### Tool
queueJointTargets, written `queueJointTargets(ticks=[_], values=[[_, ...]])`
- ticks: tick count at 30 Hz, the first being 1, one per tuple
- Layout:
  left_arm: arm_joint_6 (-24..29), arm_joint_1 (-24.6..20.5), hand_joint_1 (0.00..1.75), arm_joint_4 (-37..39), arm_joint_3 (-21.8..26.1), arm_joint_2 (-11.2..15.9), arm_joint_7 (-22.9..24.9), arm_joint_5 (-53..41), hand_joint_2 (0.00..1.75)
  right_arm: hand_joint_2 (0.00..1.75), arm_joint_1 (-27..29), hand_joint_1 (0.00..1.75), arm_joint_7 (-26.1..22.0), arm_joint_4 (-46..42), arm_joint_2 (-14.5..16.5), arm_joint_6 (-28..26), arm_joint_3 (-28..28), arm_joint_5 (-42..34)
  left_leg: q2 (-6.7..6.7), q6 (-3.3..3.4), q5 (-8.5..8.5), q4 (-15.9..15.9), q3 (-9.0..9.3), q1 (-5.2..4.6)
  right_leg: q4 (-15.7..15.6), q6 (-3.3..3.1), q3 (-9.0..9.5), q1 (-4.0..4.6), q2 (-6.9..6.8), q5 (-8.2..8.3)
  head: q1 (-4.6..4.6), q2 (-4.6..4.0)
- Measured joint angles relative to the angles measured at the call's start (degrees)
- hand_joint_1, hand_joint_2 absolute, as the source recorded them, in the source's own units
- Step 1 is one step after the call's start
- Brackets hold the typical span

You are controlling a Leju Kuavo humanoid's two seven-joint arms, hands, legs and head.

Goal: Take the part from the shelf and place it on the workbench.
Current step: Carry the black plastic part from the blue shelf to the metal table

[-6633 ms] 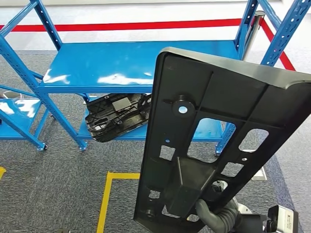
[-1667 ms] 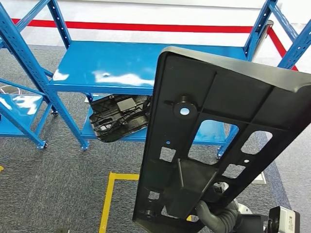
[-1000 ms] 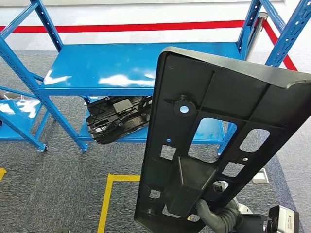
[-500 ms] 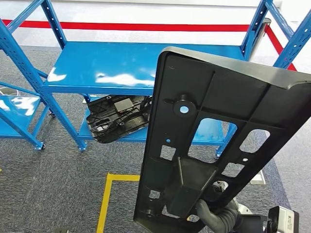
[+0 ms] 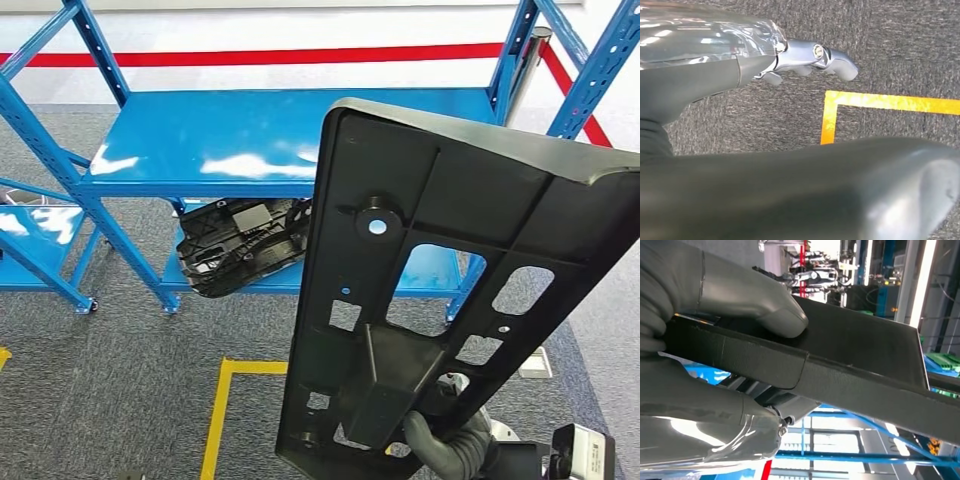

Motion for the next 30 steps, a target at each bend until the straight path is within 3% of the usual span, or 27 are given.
queueJointTargets(ticks=[2, 3, 4, 8, 10, 12, 13, 14, 15, 17, 19, 22, 24, 25, 28, 29, 30], values=[[0.0, -0.02, 0.0, 0.0, 0.0, 0.01, 0.0, 0.0, 1.75, 1.75, -0.03, 1.75, 0.0, -0.01, 0.01, 0.0, -0.01, 0.0, -0.07, 0.48, 4.21, -7.65, 3.4, -0.07, 0.0, 0.16, 0.24, 0.04, 0.11, -0.15, 0.0, 0.0], [0.01, -0.02, 0.0, 0.0, 0.0, 0.01, -0.01, 0.0, 1.75, 1.75, -0.07, 1.75, 0.0, -0.01, 0.01, 0.0, -0.01, -0.01, -0.13, 0.72, 5.45, -10.72, 4.77, -0.2, 0.01, 0.31, 0.24, 0.07, 0.18, -0.19, 0.0, 0.0], [0.02, -0.02, 0.0, 0.0, 0.0, 0.01, -0.01, 0.0, 1.75, 1.75, -0.08, 1.75, 0.0, -0.01, 0.01, 0.0, -0.01, -0.01, -0.19, 0.93, 5.93, -12.47, 5.51, -0.35, 0.01, 0.5, 0.2, 0.09, 0.22, -0.18, 0.0, 0.0], [0.04, -0.08, 0.0, 0.0, 0.0, -0.01, -0.01, 0.0, 1.75, 1.75, -0.1, 1.75, 0.0, -0.04, -0.03, 0.0, -0.03, -0.02, -0.11, 1.95, 5.57, -13.84, 5.7, -0.34, 0.72, 1.67, -0.28, 0.07, 0.24, -0.84, 0.02, 0.0], [0.04, -0.11, 0.0, 0.0, 0.0, -0.02, -0.02, 0.0, 1.75, 1.75, -0.16, 1.75, 0.0, -0.07, -0.07, 0.0, -0.05, -0.02, 0.02, 2.45, 5.71, -14.42, 5.87, -0.05, 4.73, 1.84, -1.91, 0.2, 0.25, -3.65, 0.06, 0.0], [0.03, -0.08, 0.0, 0.0, 0.0, -0.02, -0.02, 0.0, 1.75, 1.75, -0.1, 1.75, 0.0, -0.07, -0.08, 0.0, -0.04, -0.02, 0.04, 2.7, 5.74, -14.47, 5.87, -0.19, 12.01, 1.81, -5.12, 0.3, 0.27, -7.12, 0.08, 0.0], [0.03, -0.06, 0.0, 0.0, 0.0, -0.02, -0.01, 0.0, 1.75, 1.75, -0.03, 1.75, 0.0, -0.04, -0.08, 0.0, -0.03, -0.02, 0.06, 2.72, 5.73, -14.46, 5.89, -0.27, 14.75, 1.85, -6.37, 0.31, 0.27, -7.82, 0.07, 0.0], [0.02, -0.06, 0.0, 0.0, 0.0, -0.02, -0.01, 0.0, 1.75, 1.75, 0.01, 1.75, 0.0, -0.03, -0.08, 0.0, -0.03, -0.02, 0.07, 2.73, 5.71, -14.44, 5.94, -0.34, 15.75, 1.89, -6.82, 0.33, 0.26, -7.45, 0.07, 0.0], [0.02, -0.07, 0.0, 0.0, 0.0, -0.02, 0.0, 0.0, 1.75, 1.75, 0.01, 1.75, 0.0, -0.01, -0.08, 0.0, -0.02, -0.02, 0.07, 2.73, 5.68, -14.43, 6.03, -0.37, 14.38, 1.9, -6.17, 0.33, 0.26, -5.91, 0.07, 0.0], [0.02, -0.11, 0.0, 0.0, 0.0, -0.03, 0.0, 0.0, 1.75, 1.75, -0.03, 1.75, 0.0, 0.01, -0.08, 0.0, -0.02, -0.02, 0.04, 2.58, 5.47, -14.35, 6.24, -0.43, 7.1, 1.77, -2.71, 0.35, 0.23, -1.81, 0.07, 0.0], [0.02, -0.11, 0.0, 0.0, 0.0, -0.04, 0.0, 0.0, 1.75, 1.75, -0.03, 1.75, 0.0, 0.01, -0.08, 0.0, -0.02, -0.02, 0.01, 2.22, 5.27, -14.16, 6.23, -0.6, 1.54, 1.52, -0.18, 0.52, 0.23, 0.27, 0.07, 0.0], [0.03, -0.1, 0.0, 0.0, 0.0, -0.04, 0.0, 0.0, 1.75, 1.75, -0.08, 1.75, 0.0, -0.01, -0.07, 0.0, -0.02, -0.02, 0.0, 1.69, 5.23, -13.96, 6.06, -0.72, 0.12, 0.95, 0.08, 0.51, 0.32, 0.04, 0.07, 0.0], [0.03, -0.15, 0.0, 0.0, 0.0, -0.04, -0.01, 0.0, 1.75, 1.75, -0.11, 1.75, 0.0, -0.02, -0.03, 0.0, -0.02, -0.02, -0.03, 1.1, 4.02, -12.62, 5.53, -0.65, -0.18, 0.39, 0.13, 0.18, 0.3, -0.01, 0.04, 0.0], [0.04, -0.16, 0.0, 0.0, 0.0, -0.05, -0.02, 0.0, 1.75, 1.75, -0.11, 1.75, 0.0, -0.02, -0.01, 0.0, -0.02, -0.02, -0.05, 0.72, 2.57, -10.47, 4.63, -0.52, -0.27, 0.17, 0.15, 0.01, 0.22, 0.03, 0.03, 0.0], [0.03, -0.08, 0.0, 0.0, 0.0, -0.07, -0.01, 0.0, 1.75, 1.75, -0.06, 1.75, 0.0, -0.01, 0.01, 0.0, -0.02, -0.02, -0.05, -0.22, -1.98, -0.07, -0.06, -0.03, -0.26, -0.07, 0.11, 0.01, 0.06, -0.01, 0.02, 0.0], [0.03, -0.03, 0.0, 0.0, 0.0, -0.07, 0.0, 0.0, 1.75, 1.75, -0.05, 1.75, 0.0, -0.01, 0.01, 0.0, -0.02, -0.02, -0.05, -0.33, -1.93, 1.59, -0.88, 0.06, -0.26, -0.08, 0.16, 0.01, 0.03, -0.03, 0.02, 0.0], [0.03, -0.01, 0.0, 0.0, 0.0, -0.07, 0.0, 0.0, 1.75, 1.75, -0.04, 1.75, 0.0, 0.0, 0.01, 0.0, -0.02, -0.02, -0.05, -0.33, -0.76, 1.13, -0.75, 0.11, -0.26, -0.05, 0.25, 0.01, 0.04, -0.07, 0.02, 0.0]])
